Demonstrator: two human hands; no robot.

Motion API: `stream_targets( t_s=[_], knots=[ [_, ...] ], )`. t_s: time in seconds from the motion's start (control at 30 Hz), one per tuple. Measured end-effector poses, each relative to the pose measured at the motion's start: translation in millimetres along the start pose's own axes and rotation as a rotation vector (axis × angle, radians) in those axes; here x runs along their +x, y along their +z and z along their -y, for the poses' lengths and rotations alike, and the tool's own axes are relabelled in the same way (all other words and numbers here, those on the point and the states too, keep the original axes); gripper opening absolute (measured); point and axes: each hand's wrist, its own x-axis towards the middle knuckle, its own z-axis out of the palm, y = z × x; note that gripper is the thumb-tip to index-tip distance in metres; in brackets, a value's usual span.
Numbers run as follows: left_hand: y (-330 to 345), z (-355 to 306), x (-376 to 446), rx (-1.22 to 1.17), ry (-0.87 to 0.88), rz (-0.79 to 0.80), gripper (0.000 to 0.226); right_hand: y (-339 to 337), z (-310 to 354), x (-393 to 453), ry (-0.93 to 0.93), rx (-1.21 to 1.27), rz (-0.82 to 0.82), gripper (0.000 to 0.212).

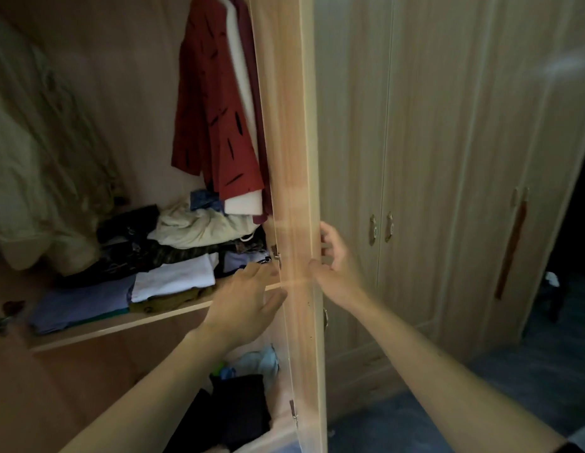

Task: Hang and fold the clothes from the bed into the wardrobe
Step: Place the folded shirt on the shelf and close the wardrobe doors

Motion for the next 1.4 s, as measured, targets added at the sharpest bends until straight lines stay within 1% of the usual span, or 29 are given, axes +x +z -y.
stream_targets(
  t_s=[0.1,0.17,0.23,0.37,0.5,0.6,0.67,0.8,0.93,1.0,1.1,1.23,1.4],
  knots=[
    [4,-1,0,-0.014,-0.01,0.003,0.048,18,-2,-1,-0.082,-0.002,0.063,0.072],
    [4,5,0,-0.006,-0.01,0.008,0.05,30,-1,0,-0.114,0.004,0.111,0.075],
    [1,16,-1,-0.014,-0.02,-0.015,0.05,43,1,2,-0.159,-0.002,0.14,0.076],
    [-7,46,-8,-0.076,-0.057,-0.081,0.042,75,4,9,-0.265,-0.038,0.163,0.08],
    [-16,84,-17,-0.106,-0.09,-0.096,0.046,112,7,18,-0.359,-0.056,0.207,0.086],
    [-27,118,-22,-0.112,-0.064,-0.08,0.043,142,16,28,-0.409,-0.066,0.191,0.089],
    [-36,144,-22,-0.083,-0.071,-0.058,0.052,165,24,35,-0.432,-0.107,0.172,0.091],
    [-47,197,-22,-0.077,-0.089,-0.046,0.061,214,35,51,-0.445,-0.22,0.127,0.093],
    [-48,248,-20,-0.126,-0.128,-0.01,0.066,256,43,74,-0.539,-0.411,0.063,0.089],
    [-47,271,-16,-0.18,-0.153,0.023,0.069,273,45,85,-0.565,-0.485,0.066,0.09],
    [-44,297,-8,-0.227,-0.198,0.052,0.073,293,45,99,-0.561,-0.498,0.111,0.094],
    [-39,317,1,-0.249,-0.209,0.039,0.077,309,38,120,-0.574,-0.559,0.131,0.104],
    [-34,339,14,-0.176,-0.169,-0.049,0.076,330,22,143,-0.619,-0.57,0.103,0.114]
  ],
)
